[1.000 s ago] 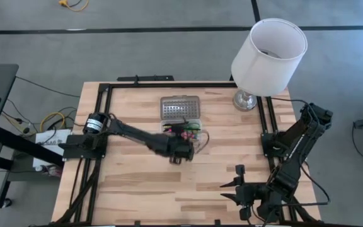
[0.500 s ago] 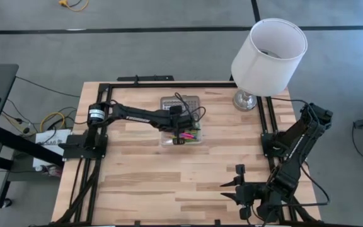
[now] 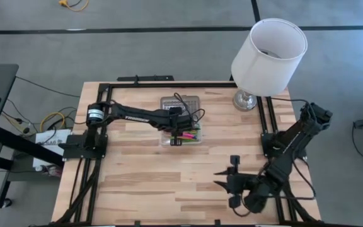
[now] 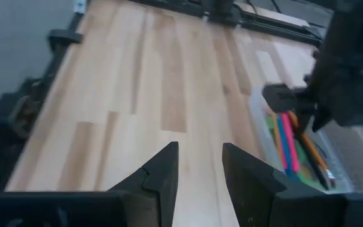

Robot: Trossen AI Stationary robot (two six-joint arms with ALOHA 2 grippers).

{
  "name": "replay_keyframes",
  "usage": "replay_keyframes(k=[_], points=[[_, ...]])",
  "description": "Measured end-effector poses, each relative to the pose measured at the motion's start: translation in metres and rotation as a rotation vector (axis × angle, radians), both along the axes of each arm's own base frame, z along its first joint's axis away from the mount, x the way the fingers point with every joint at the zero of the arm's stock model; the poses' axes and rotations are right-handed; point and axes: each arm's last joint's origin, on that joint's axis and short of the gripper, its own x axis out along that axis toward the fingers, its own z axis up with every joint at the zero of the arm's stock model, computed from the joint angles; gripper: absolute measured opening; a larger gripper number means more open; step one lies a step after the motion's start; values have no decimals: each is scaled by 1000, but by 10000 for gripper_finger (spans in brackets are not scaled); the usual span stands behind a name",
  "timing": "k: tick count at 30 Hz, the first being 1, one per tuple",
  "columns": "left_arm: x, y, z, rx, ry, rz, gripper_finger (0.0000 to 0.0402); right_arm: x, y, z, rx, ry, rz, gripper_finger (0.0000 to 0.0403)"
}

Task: Pick & place school supplies into a supply box
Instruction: Adjust the black supply box

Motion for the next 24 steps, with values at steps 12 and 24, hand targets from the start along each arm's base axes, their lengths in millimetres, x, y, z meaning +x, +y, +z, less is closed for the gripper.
replay_keyframes(k=[12,24], points=[[-43,-15,91,-98,-191,-79,111,50,-65,-1,-7,8,-269,118],[-148,-38,131,-41,-382,-40,112,135,-130,-53,-48,45,-254,118]])
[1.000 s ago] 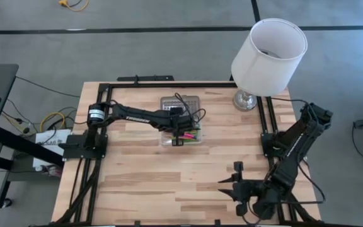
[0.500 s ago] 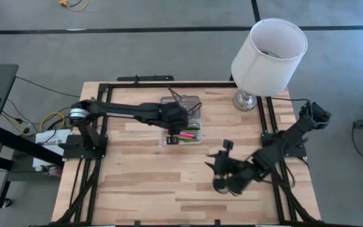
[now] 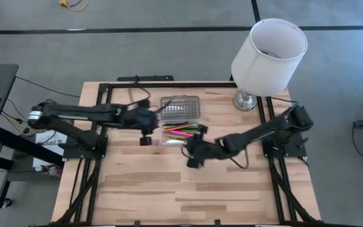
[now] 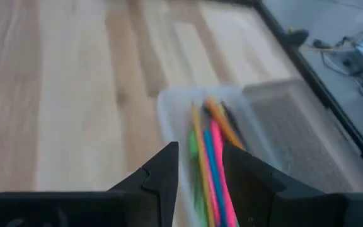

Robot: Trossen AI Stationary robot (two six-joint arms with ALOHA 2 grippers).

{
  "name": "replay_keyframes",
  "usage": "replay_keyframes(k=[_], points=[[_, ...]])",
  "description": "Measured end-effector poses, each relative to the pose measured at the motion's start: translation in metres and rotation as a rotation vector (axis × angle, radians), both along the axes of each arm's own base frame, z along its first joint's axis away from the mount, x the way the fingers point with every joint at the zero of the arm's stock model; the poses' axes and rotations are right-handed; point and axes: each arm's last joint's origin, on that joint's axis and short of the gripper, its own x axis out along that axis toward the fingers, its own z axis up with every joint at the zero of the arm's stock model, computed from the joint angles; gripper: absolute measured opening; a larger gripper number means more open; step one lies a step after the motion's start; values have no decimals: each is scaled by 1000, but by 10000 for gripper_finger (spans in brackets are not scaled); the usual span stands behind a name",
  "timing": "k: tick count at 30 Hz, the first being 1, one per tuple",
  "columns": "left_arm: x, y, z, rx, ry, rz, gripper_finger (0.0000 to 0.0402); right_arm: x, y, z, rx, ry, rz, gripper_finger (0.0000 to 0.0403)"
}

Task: Pick & place school supplies into a supply box
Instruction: Adjust the black supply box

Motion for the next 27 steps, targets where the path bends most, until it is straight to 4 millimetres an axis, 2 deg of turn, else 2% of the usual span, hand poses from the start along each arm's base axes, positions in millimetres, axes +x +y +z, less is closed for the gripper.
replay_keyframes(k=[7,13,19,27], points=[[-60,-10,-13,11,-130,82,112,34,-55,-22,83,-84,-65,118],[-96,-16,-22,-9,-205,97,112,51,-85,-51,130,-137,-155,118],[-112,-21,-21,-21,-274,94,112,57,-98,-73,175,-142,-199,118],[-114,-27,-21,6,-293,95,112,58,-97,-72,200,-162,-214,118]])
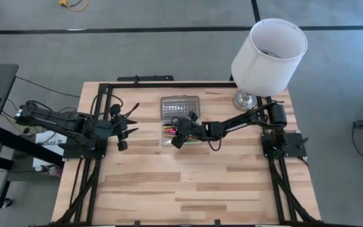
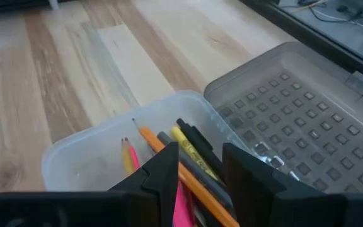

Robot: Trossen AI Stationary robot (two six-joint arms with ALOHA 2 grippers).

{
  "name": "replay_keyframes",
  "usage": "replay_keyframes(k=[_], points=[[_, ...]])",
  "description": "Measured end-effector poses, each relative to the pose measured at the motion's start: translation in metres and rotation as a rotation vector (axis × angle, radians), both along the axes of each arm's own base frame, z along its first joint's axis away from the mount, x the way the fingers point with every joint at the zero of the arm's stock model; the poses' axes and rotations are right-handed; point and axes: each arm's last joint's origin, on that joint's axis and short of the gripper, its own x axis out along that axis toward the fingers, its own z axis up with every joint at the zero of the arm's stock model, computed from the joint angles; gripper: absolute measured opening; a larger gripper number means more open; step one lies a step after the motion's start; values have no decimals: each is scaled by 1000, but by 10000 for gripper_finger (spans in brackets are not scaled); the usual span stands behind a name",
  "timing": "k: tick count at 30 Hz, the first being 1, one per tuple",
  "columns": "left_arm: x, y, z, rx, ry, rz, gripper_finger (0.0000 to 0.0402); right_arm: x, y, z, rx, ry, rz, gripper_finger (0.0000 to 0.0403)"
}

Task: Pick & place school supplies into a supply box
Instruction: Adjust the black supply box

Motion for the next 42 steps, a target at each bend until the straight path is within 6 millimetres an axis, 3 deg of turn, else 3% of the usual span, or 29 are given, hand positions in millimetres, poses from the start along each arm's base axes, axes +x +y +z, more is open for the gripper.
replay_keyframes(k=[42], points=[[2,-2,4,-5,-47,-10,112,-12,42,-13,54,223,259,118]])
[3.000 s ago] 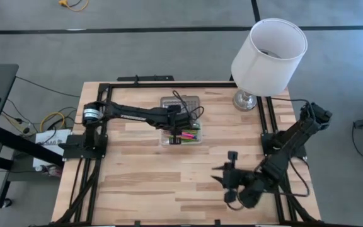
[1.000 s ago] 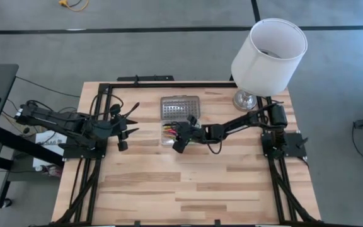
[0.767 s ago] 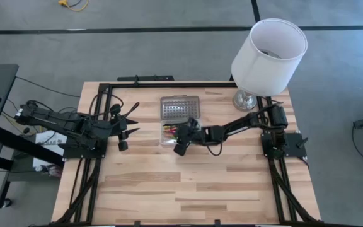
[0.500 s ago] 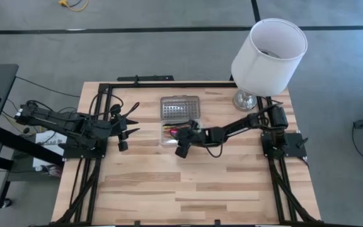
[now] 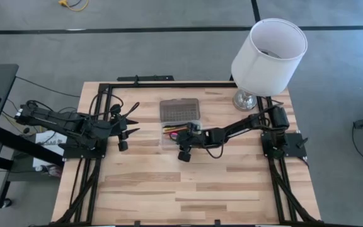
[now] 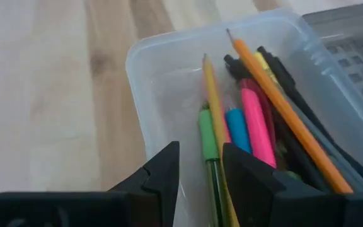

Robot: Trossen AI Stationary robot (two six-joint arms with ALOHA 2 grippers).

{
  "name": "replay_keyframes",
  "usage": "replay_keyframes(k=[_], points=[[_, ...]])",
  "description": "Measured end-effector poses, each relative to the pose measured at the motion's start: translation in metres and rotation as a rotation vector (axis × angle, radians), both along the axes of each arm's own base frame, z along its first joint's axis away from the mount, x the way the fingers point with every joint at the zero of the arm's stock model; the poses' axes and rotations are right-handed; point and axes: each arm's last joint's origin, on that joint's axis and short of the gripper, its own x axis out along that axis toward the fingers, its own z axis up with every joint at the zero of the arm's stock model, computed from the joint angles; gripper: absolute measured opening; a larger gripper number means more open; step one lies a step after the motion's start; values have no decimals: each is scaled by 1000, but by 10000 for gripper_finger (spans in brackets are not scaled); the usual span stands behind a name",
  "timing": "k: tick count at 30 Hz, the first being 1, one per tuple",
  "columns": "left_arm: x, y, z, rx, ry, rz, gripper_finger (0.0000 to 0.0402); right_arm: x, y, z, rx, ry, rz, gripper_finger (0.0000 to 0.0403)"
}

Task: Pick & place school supplies into a supply box
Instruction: Adjust the black supply box

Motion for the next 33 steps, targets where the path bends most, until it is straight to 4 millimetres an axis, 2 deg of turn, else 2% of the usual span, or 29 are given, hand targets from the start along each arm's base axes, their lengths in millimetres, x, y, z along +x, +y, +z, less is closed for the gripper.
replay_keyframes(k=[13,23,33], points=[[2,0,3,-16,-42,6,112,-10,22,-4,10,105,123,117],[6,-2,10,0,-108,-20,112,-18,-1,30,-27,82,80,117],[6,-2,10,2,-105,-21,112,-14,-7,30,-36,53,66,118]])
